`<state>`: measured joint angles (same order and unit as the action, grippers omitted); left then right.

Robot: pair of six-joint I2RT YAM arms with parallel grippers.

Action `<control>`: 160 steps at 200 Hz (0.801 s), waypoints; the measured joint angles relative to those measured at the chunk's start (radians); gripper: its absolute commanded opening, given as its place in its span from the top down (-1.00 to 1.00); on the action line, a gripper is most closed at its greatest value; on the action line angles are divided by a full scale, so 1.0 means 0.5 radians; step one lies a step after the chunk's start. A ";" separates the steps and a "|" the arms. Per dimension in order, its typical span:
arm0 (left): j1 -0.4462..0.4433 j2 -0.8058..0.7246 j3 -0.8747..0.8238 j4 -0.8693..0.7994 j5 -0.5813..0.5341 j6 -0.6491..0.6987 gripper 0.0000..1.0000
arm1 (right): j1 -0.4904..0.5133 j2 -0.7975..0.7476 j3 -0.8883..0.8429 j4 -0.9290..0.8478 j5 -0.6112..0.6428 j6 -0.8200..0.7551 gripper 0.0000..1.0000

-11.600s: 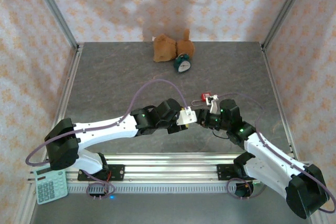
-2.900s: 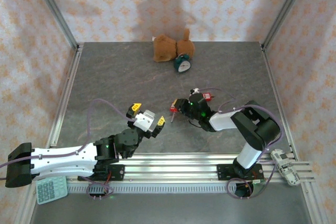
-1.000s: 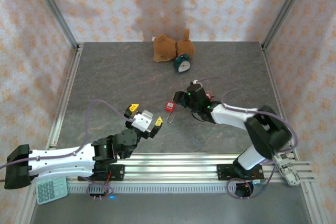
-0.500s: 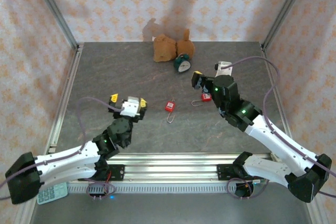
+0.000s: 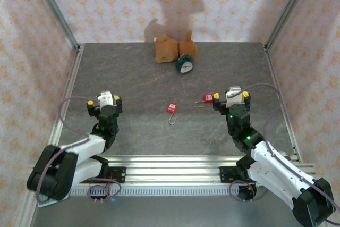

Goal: Unlock with the key

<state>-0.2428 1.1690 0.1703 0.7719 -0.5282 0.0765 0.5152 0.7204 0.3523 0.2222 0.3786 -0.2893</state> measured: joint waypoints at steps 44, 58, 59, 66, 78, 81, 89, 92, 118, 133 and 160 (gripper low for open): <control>0.007 0.439 0.095 0.381 0.128 0.092 -1.00 | -0.140 0.067 -0.313 0.432 0.045 -0.043 -0.99; 0.007 0.650 0.116 0.658 0.137 0.135 -1.00 | -0.220 0.139 -0.423 0.552 0.043 -0.012 -0.99; 0.007 0.671 0.115 0.681 0.136 0.137 -1.00 | -0.224 0.143 -0.428 0.556 0.043 -0.011 -0.99; 0.008 0.746 0.105 0.771 0.136 0.147 -1.00 | -0.278 0.181 -0.459 0.600 0.028 0.012 -0.99; 0.017 0.771 0.070 0.812 0.137 0.148 -1.00 | -0.384 0.266 -0.475 0.686 -0.010 0.063 -0.99; 0.022 0.768 0.063 0.816 0.137 0.147 -1.00 | -0.413 0.299 -0.475 0.716 -0.024 0.071 -0.99; 0.043 0.758 0.062 0.835 0.144 0.147 -1.00 | -0.477 0.381 -0.475 0.804 -0.052 0.101 -0.99; 0.051 0.756 0.063 0.845 0.149 0.148 -1.00 | -0.497 0.409 -0.474 0.834 -0.059 0.109 -0.99; 0.170 0.727 0.105 0.823 0.243 0.084 -1.00 | -0.619 0.765 -0.455 1.077 -0.139 0.178 -0.99; 0.237 0.764 0.190 0.764 0.266 0.050 -1.00 | -0.646 0.976 -0.423 1.195 -0.186 0.200 -0.99; 0.300 0.756 0.359 0.535 0.342 -0.034 -1.00 | -0.678 1.248 -0.330 1.389 -0.253 0.243 -0.99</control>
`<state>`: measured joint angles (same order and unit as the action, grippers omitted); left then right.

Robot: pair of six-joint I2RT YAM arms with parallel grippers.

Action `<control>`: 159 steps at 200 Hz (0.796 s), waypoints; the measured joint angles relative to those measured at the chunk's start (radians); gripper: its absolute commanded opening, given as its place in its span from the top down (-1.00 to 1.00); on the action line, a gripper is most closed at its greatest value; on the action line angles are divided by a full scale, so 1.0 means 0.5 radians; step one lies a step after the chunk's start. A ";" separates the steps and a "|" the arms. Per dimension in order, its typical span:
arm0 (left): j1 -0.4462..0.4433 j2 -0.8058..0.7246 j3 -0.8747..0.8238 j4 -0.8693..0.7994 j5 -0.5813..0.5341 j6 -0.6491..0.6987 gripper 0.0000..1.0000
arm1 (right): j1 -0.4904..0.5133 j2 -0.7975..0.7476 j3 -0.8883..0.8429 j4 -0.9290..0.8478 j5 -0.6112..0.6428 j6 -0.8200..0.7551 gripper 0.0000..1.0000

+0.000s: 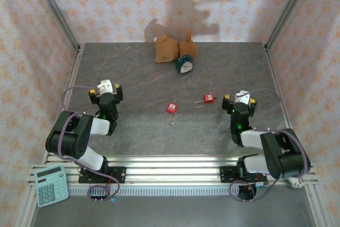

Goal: Unlock with the key

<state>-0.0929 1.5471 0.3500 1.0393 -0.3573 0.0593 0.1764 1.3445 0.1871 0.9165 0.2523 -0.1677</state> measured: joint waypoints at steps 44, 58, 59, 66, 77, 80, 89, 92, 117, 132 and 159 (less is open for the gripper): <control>0.018 -0.001 0.008 -0.121 0.042 -0.037 -1.00 | -0.074 0.401 0.184 0.082 -0.082 0.066 -0.99; 0.018 -0.001 0.007 -0.129 0.044 -0.037 -1.00 | -0.187 0.401 0.352 -0.081 -0.188 0.124 -0.99; 0.018 -0.001 0.007 -0.129 0.044 -0.037 -1.00 | -0.192 0.401 0.359 -0.085 -0.192 0.125 -0.99; 0.018 -0.001 0.008 -0.130 0.045 -0.038 -1.00 | -0.243 0.400 0.415 -0.094 -0.228 0.152 -0.99; 0.018 -0.001 0.008 -0.130 0.050 -0.043 -1.00 | -0.294 0.385 0.455 -0.108 -0.254 0.187 -0.99; 0.018 -0.001 0.008 -0.131 0.052 -0.044 -1.00 | -0.301 0.381 0.458 -0.115 -0.260 0.196 -0.99; 0.018 -0.001 0.008 -0.132 0.057 -0.051 -1.00 | -0.308 0.373 0.457 -0.133 -0.274 0.219 -0.99; 0.018 -0.001 0.008 -0.132 0.057 -0.052 -1.00 | -0.308 0.372 0.455 -0.140 -0.278 0.228 -0.99; 0.018 -0.001 0.008 -0.137 0.058 -0.053 -1.00 | -0.307 0.370 0.405 -0.154 -0.266 0.283 -0.99; 0.018 -0.001 0.008 -0.140 0.059 -0.059 -1.00 | -0.306 0.370 0.397 -0.185 -0.229 0.310 -0.99; 0.018 -0.001 0.008 -0.143 0.058 -0.060 -1.00 | -0.306 0.370 0.397 -0.189 -0.187 0.335 -0.99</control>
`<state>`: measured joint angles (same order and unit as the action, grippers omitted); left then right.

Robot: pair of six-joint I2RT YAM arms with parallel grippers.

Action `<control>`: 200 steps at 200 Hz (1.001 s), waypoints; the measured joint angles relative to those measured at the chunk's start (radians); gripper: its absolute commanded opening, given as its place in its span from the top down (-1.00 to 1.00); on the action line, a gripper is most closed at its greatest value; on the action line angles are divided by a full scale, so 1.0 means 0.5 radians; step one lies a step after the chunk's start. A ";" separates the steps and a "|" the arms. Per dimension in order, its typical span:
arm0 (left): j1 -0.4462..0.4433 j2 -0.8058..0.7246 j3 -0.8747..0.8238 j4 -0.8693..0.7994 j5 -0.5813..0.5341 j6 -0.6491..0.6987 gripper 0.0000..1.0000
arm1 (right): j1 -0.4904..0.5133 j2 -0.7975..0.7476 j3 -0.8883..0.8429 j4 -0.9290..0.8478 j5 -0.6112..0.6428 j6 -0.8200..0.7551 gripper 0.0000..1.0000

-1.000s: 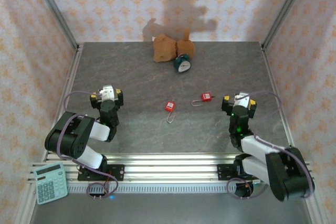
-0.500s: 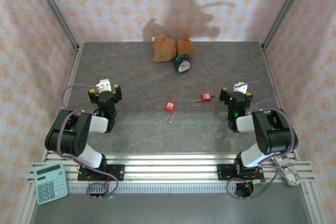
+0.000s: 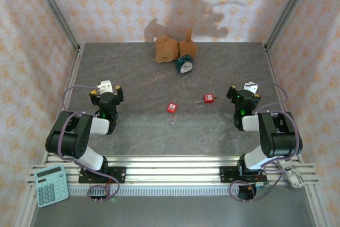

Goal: Unlock with the key

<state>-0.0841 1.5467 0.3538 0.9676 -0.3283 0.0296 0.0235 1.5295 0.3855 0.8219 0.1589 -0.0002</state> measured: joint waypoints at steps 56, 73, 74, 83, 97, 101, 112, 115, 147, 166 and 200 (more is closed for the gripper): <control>0.000 0.000 0.000 -0.001 0.001 -0.007 -1.00 | 0.031 0.000 0.000 0.000 0.040 0.000 -0.99; 0.000 0.000 0.000 -0.001 0.001 -0.007 -1.00 | 0.032 0.000 0.000 0.000 0.050 0.001 -0.99; 0.000 0.000 0.000 -0.001 0.001 -0.007 -1.00 | 0.032 0.000 0.000 0.000 0.050 0.000 -0.99; 0.000 0.000 0.000 -0.001 0.001 -0.007 -1.00 | 0.032 0.000 0.000 0.000 0.052 0.000 -0.99; 0.000 0.000 0.000 -0.001 0.001 -0.007 -1.00 | 0.036 0.000 0.000 0.000 0.057 0.000 -0.99; 0.000 0.000 0.000 -0.001 0.001 -0.007 -1.00 | 0.039 0.000 0.000 -0.001 0.057 0.000 -0.99; 0.000 0.000 0.000 -0.001 0.001 -0.007 -1.00 | 0.043 0.000 0.000 -0.002 0.065 0.000 -0.99; 0.000 0.000 0.000 -0.001 0.001 -0.007 -1.00 | 0.044 0.000 0.000 -0.002 0.065 0.000 -0.99; 0.000 0.000 0.000 -0.001 0.001 -0.007 -1.00 | 0.049 0.000 0.000 -0.008 0.071 0.000 -0.99; 0.000 0.000 0.000 -0.002 0.024 -0.006 -1.00 | 0.049 0.000 0.000 -0.008 0.072 0.000 -0.99; 0.043 0.000 0.011 -0.069 0.177 -0.006 -1.00 | 0.049 0.000 0.000 -0.013 0.072 -0.001 -0.99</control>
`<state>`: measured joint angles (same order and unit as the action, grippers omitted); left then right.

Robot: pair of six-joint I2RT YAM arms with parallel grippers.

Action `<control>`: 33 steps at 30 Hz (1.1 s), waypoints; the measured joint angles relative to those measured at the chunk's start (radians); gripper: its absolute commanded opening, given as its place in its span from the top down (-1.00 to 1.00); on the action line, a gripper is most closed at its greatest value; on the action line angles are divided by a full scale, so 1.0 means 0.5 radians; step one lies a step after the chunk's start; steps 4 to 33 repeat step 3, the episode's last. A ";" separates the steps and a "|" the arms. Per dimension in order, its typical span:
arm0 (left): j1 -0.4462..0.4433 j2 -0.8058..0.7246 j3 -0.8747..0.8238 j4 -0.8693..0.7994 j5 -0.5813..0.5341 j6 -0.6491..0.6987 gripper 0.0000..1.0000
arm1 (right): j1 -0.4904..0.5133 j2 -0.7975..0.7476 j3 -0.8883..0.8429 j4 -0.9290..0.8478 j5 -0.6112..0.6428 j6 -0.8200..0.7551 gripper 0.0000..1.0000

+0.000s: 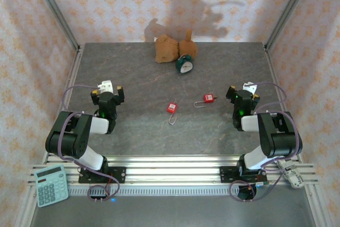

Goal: Unlock with the key

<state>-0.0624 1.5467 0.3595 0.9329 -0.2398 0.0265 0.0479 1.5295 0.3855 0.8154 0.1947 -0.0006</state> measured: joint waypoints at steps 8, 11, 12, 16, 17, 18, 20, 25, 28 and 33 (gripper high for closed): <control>0.009 0.000 0.000 -0.019 0.039 0.000 -1.00 | 0.000 0.000 0.000 -0.002 0.000 0.001 -0.99; 0.009 0.000 0.000 -0.019 0.039 0.000 -1.00 | 0.000 0.000 0.000 -0.002 0.000 0.001 -0.99; 0.009 0.000 0.000 -0.019 0.039 0.000 -1.00 | 0.000 0.000 0.000 -0.002 0.000 0.001 -0.99; 0.009 0.000 0.000 -0.019 0.039 0.000 -1.00 | 0.000 0.000 0.000 -0.002 0.000 0.001 -0.99; 0.009 0.000 0.000 -0.019 0.039 0.000 -1.00 | 0.000 0.000 0.000 -0.002 0.000 0.001 -0.99; 0.009 0.000 0.000 -0.019 0.039 0.000 -1.00 | 0.000 0.000 0.000 -0.002 0.000 0.001 -0.99; 0.009 0.000 0.000 -0.019 0.039 0.000 -1.00 | 0.000 0.000 0.000 -0.002 0.000 0.001 -0.99; 0.009 0.000 0.000 -0.019 0.039 0.000 -1.00 | 0.000 0.000 0.000 -0.002 0.000 0.001 -0.99; 0.009 0.000 0.000 -0.019 0.039 0.000 -1.00 | 0.000 0.000 0.000 -0.002 0.000 0.001 -0.99; 0.009 0.000 0.000 -0.019 0.039 0.000 -1.00 | 0.000 0.000 0.000 -0.002 0.000 0.001 -0.99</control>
